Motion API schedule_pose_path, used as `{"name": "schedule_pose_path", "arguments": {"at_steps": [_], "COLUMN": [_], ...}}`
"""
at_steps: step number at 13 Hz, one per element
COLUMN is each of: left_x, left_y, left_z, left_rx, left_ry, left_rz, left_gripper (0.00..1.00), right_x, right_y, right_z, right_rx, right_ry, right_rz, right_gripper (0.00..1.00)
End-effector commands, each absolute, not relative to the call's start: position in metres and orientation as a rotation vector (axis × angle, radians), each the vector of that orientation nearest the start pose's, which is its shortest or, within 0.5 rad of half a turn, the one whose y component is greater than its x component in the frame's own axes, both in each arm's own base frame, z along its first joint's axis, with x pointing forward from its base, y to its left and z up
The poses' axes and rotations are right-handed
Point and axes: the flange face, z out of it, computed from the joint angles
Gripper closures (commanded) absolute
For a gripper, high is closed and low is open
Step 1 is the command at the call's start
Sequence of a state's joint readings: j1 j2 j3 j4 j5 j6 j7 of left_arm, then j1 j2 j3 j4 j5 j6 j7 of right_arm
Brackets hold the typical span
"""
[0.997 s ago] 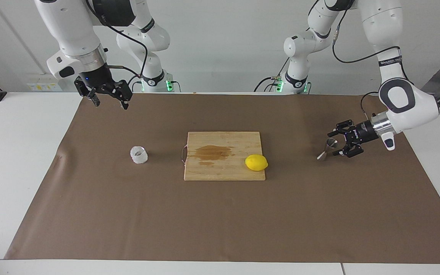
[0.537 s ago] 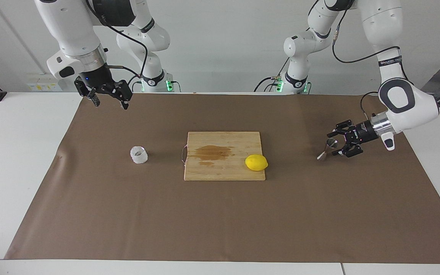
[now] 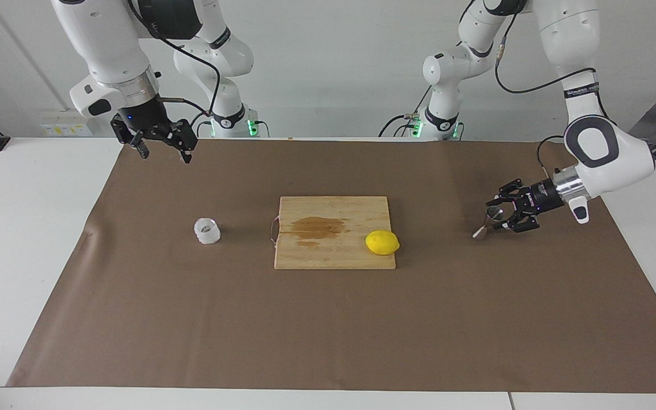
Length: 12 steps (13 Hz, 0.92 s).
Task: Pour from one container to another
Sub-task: 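Close the left gripper around the dark metal cup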
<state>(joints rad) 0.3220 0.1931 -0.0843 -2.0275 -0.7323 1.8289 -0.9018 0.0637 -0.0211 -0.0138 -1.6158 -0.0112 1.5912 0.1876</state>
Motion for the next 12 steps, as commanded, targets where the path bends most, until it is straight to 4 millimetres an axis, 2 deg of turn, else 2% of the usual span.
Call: {"name": "schedule_pose_path", "arguments": {"at_steps": [1, 4, 8, 10, 12], "left_x": [0.542, 0.542, 0.543, 0.544, 0.549], "left_y": [0.075, 0.075, 0.076, 0.077, 0.075], "left_z": [0.351, 0.351, 0.352, 0.354, 0.362], "left_rx": [1.825, 1.823, 1.814, 1.809, 1.803], "left_ry": [1.731, 1.735, 1.744, 1.751, 1.754], "left_rz": [-0.753, -0.752, -0.756, -0.760, -0.763], "left_gripper": [0.38, 0.44, 0.57, 0.72, 0.75], "right_x": [0.549, 0.549, 0.549, 0.549, 0.549], "right_y": [0.024, 0.024, 0.024, 0.024, 0.024], "right_z": [0.618, 0.618, 0.618, 0.618, 0.618], "right_rx": [-3.142, -3.142, -3.142, -3.140, -3.142], "right_ry": [0.186, 0.186, 0.186, 0.186, 0.186], "right_rz": [0.018, 0.021, 0.021, 0.019, 0.018], "right_gripper": [0.00, 0.00, 0.00, 0.00, 0.00]}}
